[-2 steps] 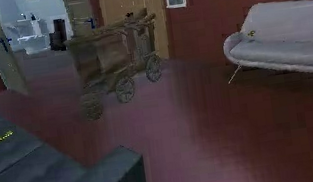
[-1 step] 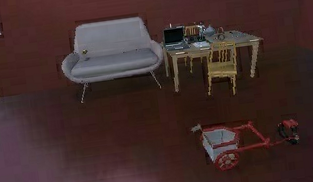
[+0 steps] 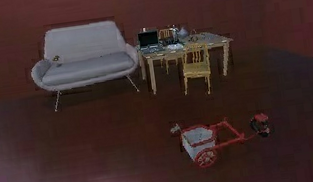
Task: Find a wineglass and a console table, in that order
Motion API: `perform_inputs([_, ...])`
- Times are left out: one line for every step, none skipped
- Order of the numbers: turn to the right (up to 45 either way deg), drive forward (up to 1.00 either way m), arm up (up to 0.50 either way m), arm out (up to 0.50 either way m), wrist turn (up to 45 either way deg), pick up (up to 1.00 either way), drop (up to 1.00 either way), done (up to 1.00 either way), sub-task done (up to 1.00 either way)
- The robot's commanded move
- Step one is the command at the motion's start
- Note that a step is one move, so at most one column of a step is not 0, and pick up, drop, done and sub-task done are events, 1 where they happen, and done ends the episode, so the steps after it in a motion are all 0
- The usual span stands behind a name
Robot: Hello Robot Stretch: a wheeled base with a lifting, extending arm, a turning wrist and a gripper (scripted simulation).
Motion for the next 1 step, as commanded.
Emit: perform_inputs([0.0, 0.6, 0.0, 0.0, 0.0, 0.0, 0.0, 0.0, 0.0])
